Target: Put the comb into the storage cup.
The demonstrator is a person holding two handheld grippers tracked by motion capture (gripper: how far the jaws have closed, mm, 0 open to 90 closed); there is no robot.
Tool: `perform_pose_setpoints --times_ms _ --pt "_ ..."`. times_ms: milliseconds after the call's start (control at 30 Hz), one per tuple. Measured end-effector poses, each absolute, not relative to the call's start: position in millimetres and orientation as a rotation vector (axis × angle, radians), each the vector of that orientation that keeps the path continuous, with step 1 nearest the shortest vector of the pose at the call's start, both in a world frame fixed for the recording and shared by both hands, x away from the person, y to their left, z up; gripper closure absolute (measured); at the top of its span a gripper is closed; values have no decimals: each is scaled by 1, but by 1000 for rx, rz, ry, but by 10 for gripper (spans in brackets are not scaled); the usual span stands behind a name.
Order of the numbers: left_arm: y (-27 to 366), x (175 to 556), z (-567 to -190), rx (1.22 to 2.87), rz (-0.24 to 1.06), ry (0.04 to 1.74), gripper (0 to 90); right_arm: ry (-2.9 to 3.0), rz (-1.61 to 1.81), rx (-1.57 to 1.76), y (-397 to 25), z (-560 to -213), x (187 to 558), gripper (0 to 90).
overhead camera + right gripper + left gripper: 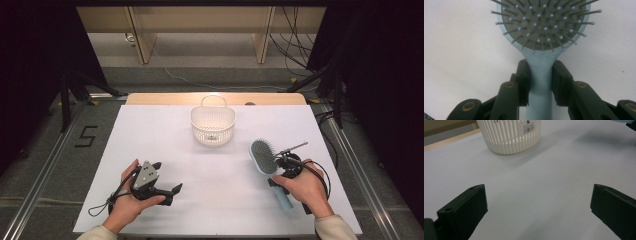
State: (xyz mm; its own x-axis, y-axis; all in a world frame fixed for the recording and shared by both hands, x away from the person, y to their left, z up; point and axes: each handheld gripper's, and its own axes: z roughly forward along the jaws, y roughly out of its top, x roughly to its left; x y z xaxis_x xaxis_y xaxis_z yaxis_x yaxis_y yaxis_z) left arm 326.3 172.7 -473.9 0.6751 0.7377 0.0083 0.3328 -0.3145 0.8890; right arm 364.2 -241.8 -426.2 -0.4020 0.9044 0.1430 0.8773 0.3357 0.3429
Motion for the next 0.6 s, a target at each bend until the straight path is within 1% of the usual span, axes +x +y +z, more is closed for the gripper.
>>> perform_pose_setpoints --times_ms 600 --pt "174 327 -474 1907 527 843 4 2452 699 1633 -241 -424 362 705"
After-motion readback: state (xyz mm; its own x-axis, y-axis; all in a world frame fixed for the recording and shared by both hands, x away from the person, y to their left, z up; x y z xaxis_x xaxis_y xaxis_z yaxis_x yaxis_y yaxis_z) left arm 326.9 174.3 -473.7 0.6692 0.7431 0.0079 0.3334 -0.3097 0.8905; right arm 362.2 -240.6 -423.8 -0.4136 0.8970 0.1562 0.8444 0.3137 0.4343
